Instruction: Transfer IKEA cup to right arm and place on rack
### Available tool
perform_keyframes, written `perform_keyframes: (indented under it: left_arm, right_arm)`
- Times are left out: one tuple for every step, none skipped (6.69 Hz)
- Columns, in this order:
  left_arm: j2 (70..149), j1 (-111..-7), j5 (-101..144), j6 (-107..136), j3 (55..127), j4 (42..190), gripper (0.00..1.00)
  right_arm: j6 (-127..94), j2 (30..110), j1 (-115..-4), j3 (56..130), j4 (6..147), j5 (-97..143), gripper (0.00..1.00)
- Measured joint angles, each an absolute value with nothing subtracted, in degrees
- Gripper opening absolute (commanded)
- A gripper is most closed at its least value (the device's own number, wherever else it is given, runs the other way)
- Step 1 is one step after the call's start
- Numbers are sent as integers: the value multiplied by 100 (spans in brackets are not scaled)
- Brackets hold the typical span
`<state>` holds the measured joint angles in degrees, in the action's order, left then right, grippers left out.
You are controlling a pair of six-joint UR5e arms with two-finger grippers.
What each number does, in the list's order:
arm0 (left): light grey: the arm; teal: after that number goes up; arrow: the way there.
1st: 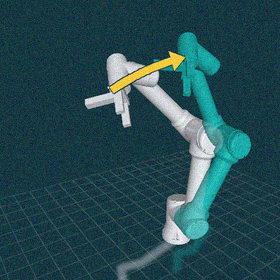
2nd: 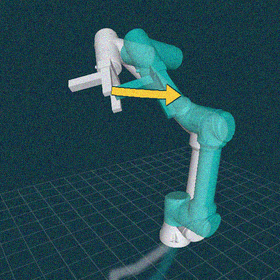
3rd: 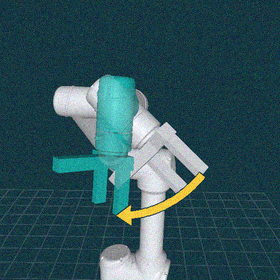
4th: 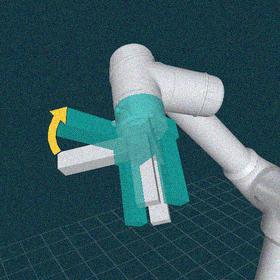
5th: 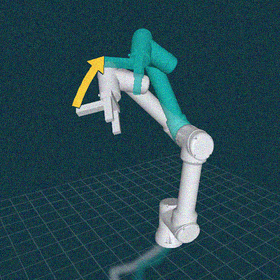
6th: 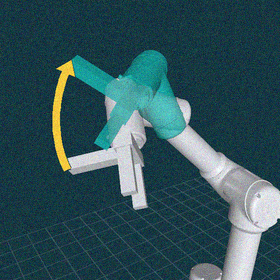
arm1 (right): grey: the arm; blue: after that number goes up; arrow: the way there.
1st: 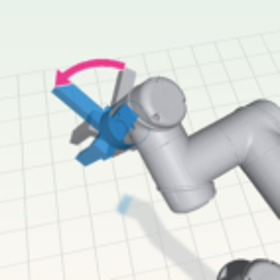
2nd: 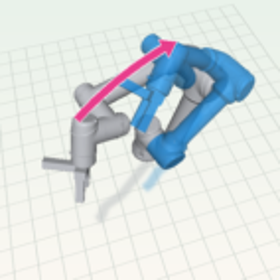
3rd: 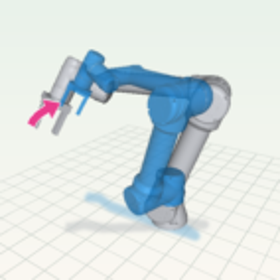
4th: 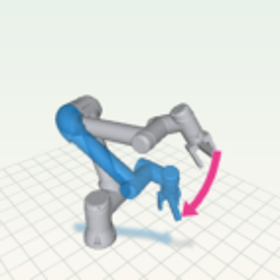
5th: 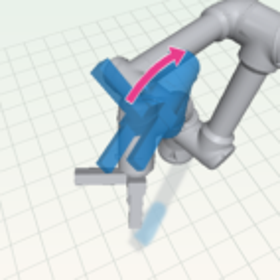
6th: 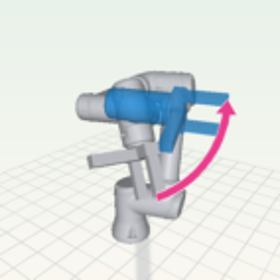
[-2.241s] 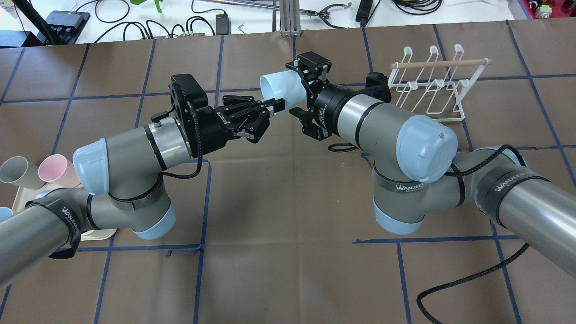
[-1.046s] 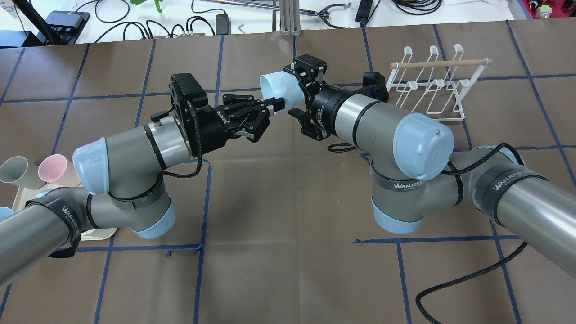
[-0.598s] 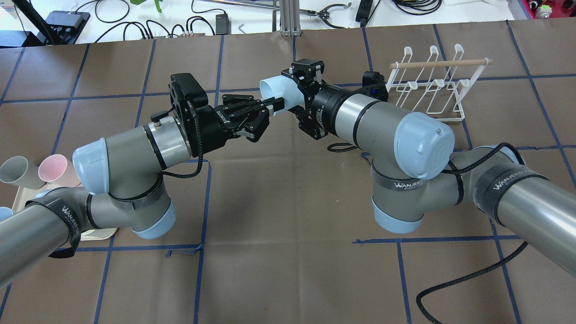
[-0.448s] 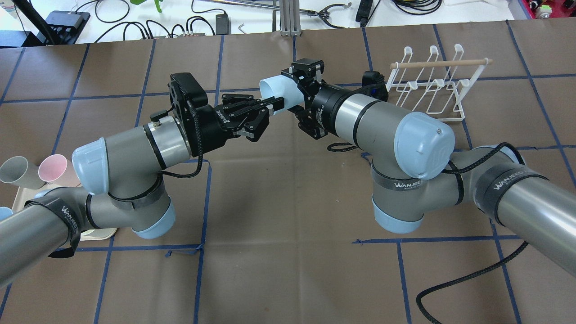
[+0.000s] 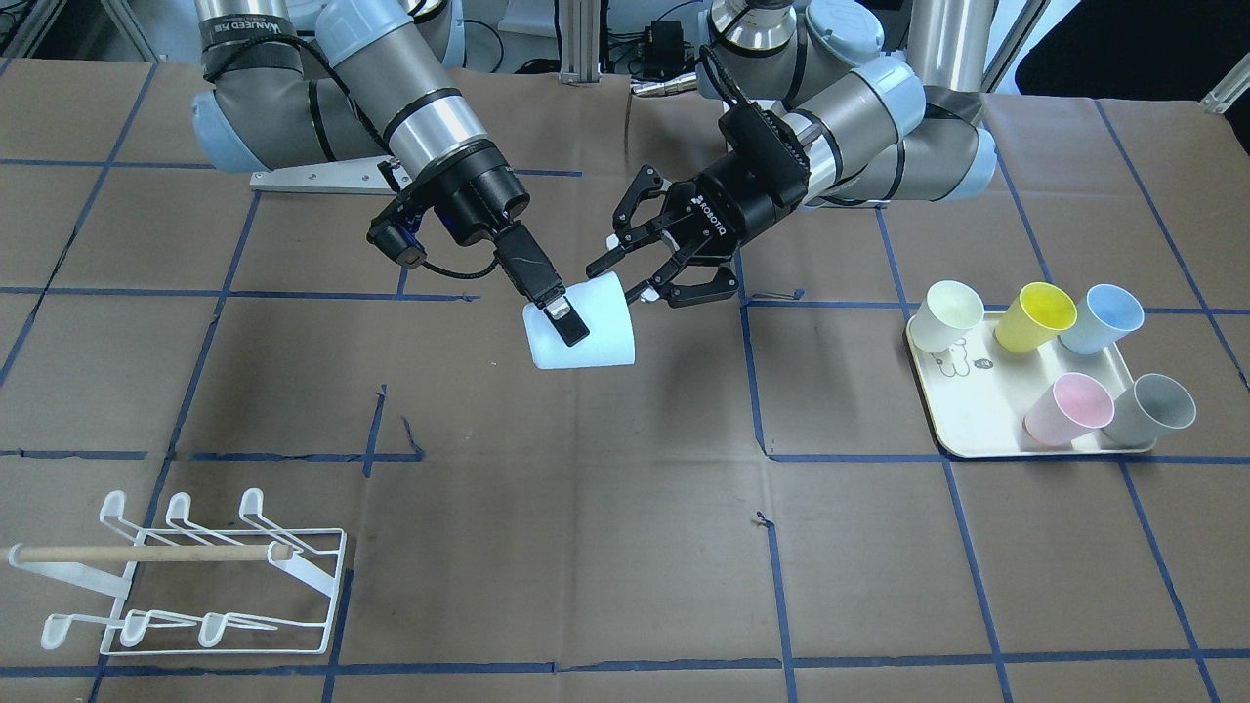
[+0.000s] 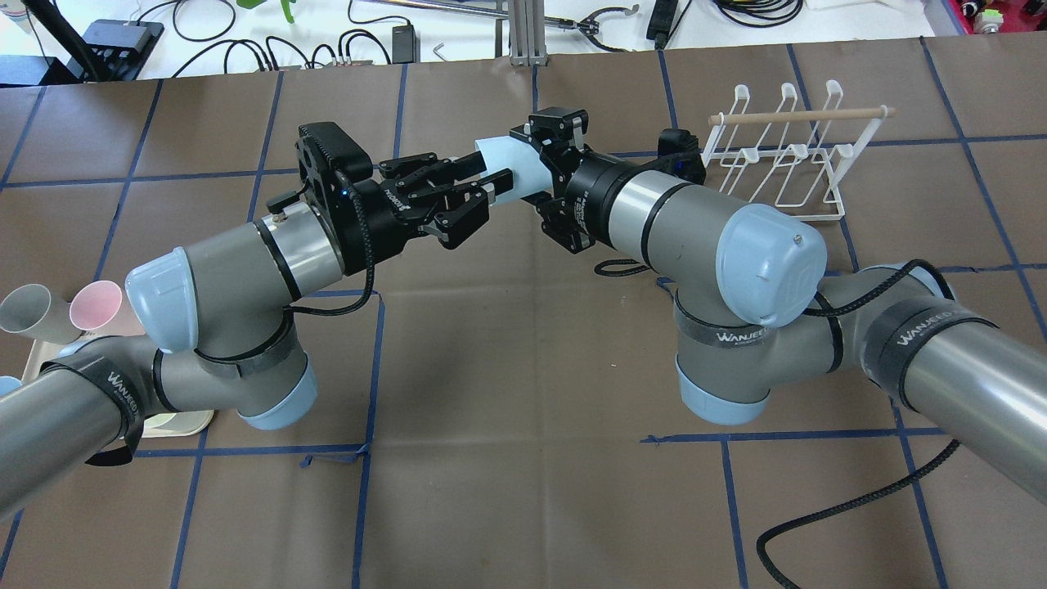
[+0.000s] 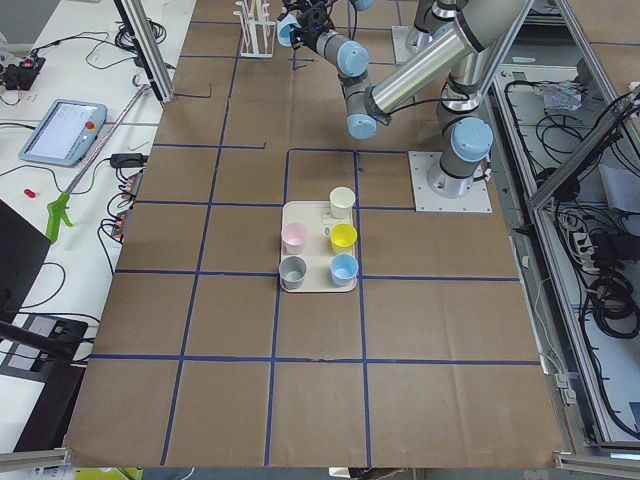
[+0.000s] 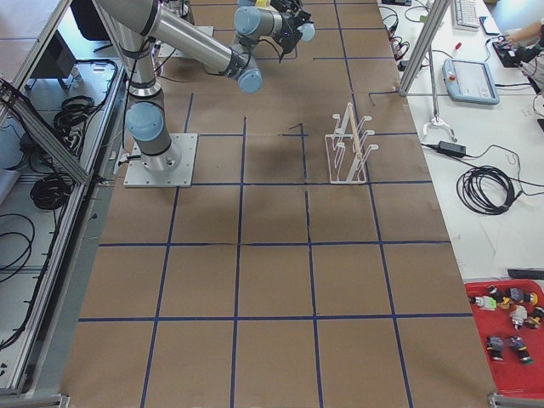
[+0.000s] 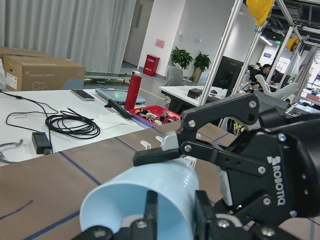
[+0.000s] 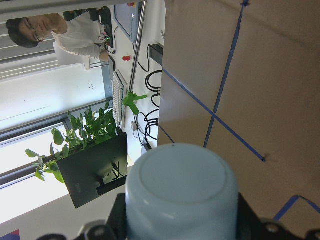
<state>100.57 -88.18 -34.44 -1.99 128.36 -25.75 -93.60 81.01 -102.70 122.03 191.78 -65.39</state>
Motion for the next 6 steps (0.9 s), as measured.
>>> perform_keyframes:
  left_arm:
    - [10063, -8814, -3516, -145, 12828, -2578, 99]
    - [10061, -8792, -3625, -121, 12826, -2575, 99]
    - [10044, -8739, -3718, -106, 12838, -2570, 99]
    - [10021, -8622, -3753, -95, 12867, -2565, 99]
    - [9998, -8413, -3747, -88, 12876, -2552, 99]
    - [9961, -8148, -3743, -85, 12867, -2471, 99]
  right_arm:
    - [-9360, 8102, -10263, 12200, 19178, -6539, 33]
    - [-9359, 8102, -10259, 12194, 19178, -6539, 29]
    - [-9354, 8091, -10258, 12163, 19178, -6547, 22]
    - [-9350, 8069, -10247, 12096, 19180, -6566, 19]
    - [-9344, 8040, -10206, 12034, 19190, -6576, 16]
    - [-9335, 8007, -10075, 11986, 19213, -6579, 14]
